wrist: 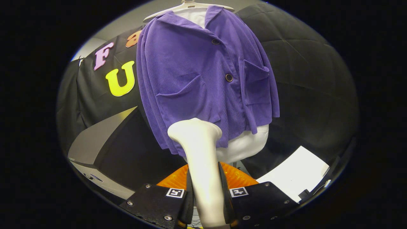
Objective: Iron the clothes twice with a garment steamer, once on the left side and once on the right side.
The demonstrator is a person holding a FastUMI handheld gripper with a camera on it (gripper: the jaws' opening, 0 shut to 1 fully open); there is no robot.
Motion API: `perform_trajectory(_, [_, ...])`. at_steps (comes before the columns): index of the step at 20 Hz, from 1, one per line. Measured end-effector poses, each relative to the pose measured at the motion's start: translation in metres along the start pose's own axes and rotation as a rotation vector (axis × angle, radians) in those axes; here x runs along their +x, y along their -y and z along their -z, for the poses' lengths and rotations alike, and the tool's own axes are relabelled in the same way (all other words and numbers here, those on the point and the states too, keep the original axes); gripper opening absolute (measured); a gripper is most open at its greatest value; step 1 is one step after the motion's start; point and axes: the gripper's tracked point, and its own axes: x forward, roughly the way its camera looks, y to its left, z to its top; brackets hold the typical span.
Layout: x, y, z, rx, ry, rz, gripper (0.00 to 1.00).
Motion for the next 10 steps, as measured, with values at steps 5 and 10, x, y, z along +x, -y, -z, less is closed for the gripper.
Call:
perform_trajectory(5, [-0.040,0.002,-0.026,-0.015,0.057,-0.002,0.38])
perform_trajectory(10, [-0.086,0.000,-0.064,-0.041,0.144,-0.054,0.39])
